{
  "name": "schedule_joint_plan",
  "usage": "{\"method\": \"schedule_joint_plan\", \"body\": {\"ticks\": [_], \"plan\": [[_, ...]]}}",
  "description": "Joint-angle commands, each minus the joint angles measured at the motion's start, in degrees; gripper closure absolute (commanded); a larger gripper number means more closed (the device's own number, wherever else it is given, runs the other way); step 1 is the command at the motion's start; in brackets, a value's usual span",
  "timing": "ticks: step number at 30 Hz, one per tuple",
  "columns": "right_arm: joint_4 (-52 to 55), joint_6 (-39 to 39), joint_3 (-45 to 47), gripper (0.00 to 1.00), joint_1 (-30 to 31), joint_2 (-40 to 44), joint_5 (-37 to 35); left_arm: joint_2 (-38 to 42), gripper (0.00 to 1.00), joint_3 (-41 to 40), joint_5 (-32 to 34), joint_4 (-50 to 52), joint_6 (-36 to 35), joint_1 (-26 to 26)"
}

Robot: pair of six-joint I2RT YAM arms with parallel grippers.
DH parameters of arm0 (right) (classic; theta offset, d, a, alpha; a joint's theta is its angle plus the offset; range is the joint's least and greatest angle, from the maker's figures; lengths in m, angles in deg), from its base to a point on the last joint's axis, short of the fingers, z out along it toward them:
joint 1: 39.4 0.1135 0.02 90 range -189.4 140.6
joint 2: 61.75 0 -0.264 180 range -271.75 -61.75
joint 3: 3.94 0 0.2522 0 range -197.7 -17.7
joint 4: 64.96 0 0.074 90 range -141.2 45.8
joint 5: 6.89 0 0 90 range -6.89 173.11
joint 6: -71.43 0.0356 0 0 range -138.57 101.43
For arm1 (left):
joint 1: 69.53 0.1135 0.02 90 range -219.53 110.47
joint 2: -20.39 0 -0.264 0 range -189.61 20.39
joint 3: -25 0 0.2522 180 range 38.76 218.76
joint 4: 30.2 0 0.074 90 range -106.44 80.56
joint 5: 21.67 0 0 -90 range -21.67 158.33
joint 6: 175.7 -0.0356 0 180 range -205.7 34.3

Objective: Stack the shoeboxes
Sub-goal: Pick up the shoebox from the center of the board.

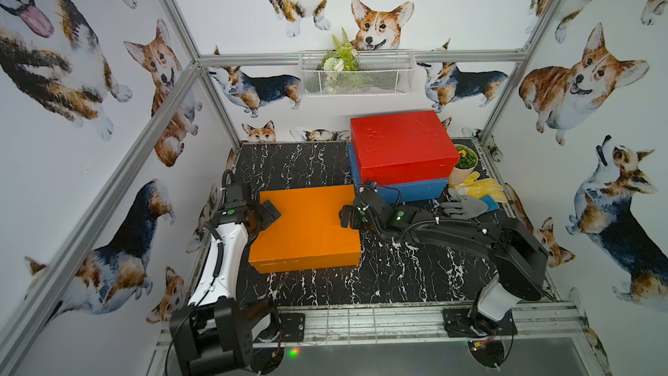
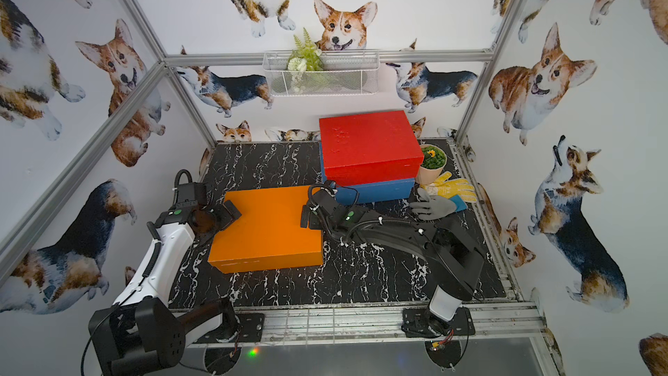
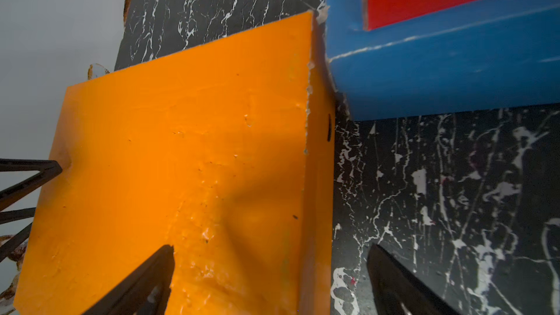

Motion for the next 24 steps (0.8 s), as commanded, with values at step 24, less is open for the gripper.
{"method": "schedule_joint_plan", "body": {"ticks": [24], "plan": [[-3.3, 2.5, -0.7, 0.0, -0.9, -4.5, 6.1, 1.0, 0.0, -3.5, -2.6, -0.8, 1.1, 2.5]]}}
